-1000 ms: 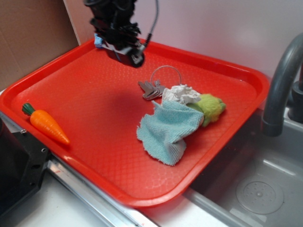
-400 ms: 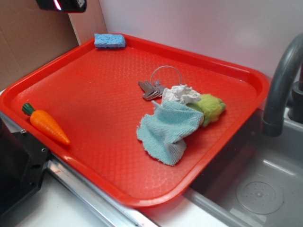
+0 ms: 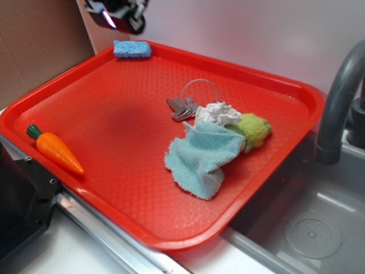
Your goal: Grab the silver keys.
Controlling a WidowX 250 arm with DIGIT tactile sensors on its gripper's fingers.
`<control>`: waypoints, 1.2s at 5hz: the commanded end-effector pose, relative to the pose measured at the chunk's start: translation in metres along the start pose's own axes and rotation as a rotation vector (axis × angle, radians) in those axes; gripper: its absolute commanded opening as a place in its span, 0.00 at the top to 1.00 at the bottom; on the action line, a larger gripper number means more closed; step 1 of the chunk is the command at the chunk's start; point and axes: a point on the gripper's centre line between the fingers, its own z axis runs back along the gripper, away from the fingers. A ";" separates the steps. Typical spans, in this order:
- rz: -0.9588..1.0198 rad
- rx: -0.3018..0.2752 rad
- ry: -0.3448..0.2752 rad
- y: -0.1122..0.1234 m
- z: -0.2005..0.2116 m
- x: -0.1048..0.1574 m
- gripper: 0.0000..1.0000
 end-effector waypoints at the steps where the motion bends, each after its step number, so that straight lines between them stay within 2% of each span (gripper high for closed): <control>1: -0.158 -0.155 0.012 -0.037 -0.037 0.012 0.00; 2: -0.188 -0.149 0.071 -0.050 -0.054 0.008 0.00; 3: -0.210 -0.158 0.103 -0.061 -0.064 0.001 0.00; 4: -0.234 -0.185 0.094 -0.072 -0.061 -0.004 0.00; 5: -0.224 -0.176 0.120 -0.079 -0.069 -0.007 1.00; 6: -0.221 -0.171 0.125 -0.079 -0.071 -0.007 1.00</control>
